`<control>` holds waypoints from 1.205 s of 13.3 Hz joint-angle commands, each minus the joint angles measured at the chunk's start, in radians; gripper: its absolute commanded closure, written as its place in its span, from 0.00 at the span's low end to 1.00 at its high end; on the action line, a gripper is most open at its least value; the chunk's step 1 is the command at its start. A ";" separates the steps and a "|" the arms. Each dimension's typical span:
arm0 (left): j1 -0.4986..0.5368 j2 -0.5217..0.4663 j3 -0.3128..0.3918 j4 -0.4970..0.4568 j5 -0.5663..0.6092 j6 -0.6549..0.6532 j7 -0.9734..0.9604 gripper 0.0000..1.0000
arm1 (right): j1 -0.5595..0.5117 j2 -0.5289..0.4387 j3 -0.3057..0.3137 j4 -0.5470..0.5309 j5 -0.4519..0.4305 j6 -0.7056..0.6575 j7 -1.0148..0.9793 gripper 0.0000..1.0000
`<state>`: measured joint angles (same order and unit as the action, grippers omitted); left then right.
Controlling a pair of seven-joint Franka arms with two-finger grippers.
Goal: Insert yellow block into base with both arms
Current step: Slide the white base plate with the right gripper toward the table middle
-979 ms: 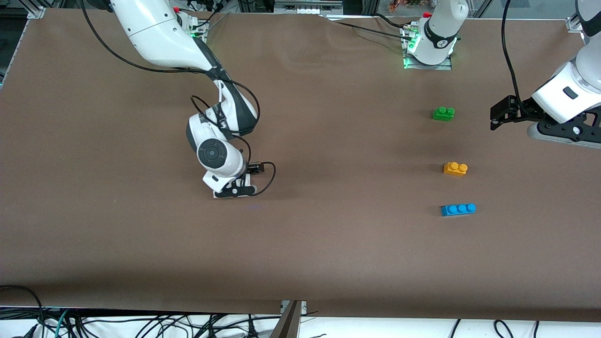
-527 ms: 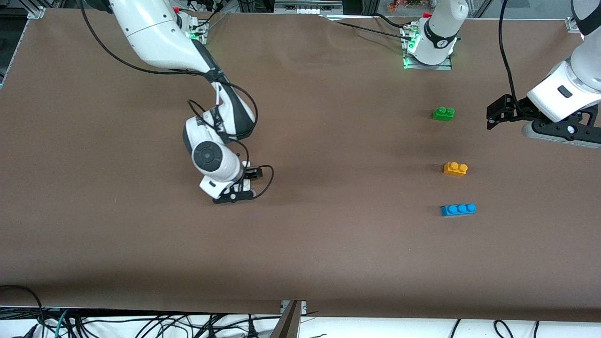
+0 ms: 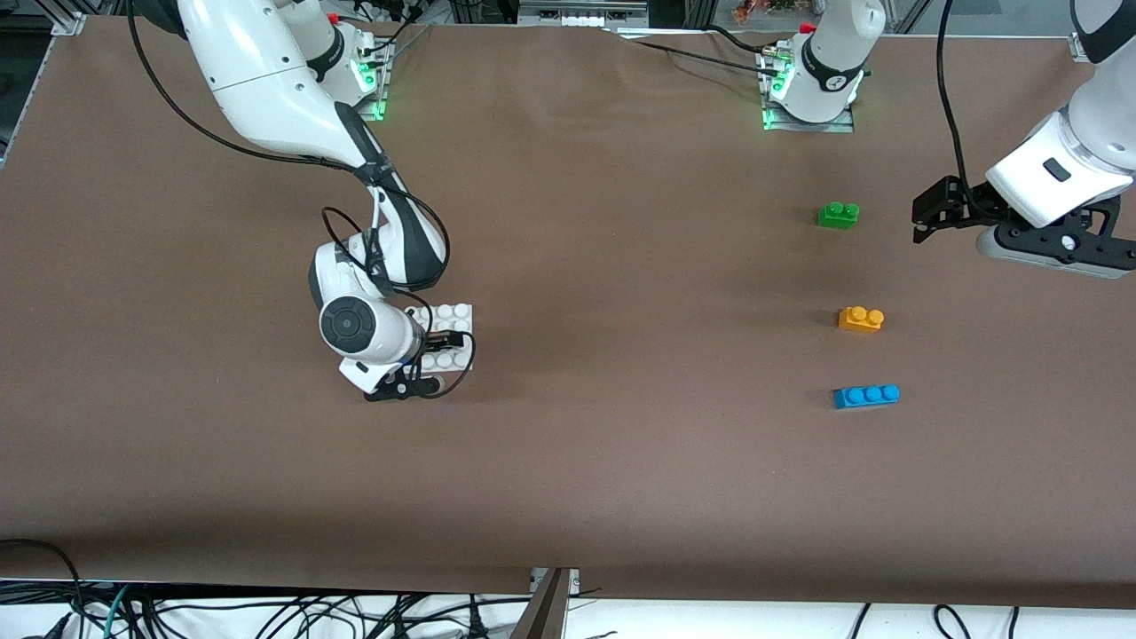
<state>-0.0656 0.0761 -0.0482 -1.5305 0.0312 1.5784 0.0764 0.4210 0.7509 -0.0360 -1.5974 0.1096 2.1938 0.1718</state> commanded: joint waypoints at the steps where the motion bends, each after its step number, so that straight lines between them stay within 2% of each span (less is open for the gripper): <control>1: 0.003 0.002 0.008 0.019 -0.014 -0.009 -0.001 0.00 | 0.005 0.001 0.001 -0.006 -0.001 -0.009 -0.003 0.00; 13: 0.004 0.002 0.007 0.016 -0.014 -0.011 -0.001 0.00 | 0.018 0.011 0.010 0.004 0.039 0.003 0.060 0.00; 16: 0.004 0.001 0.005 0.016 -0.014 -0.009 -0.001 0.00 | 0.058 0.021 0.010 0.013 0.039 0.007 0.129 0.00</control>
<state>-0.0643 0.0761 -0.0419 -1.5303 0.0312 1.5784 0.0764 0.4497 0.7526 -0.0285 -1.5974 0.1288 2.1936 0.2603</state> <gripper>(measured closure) 0.000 0.000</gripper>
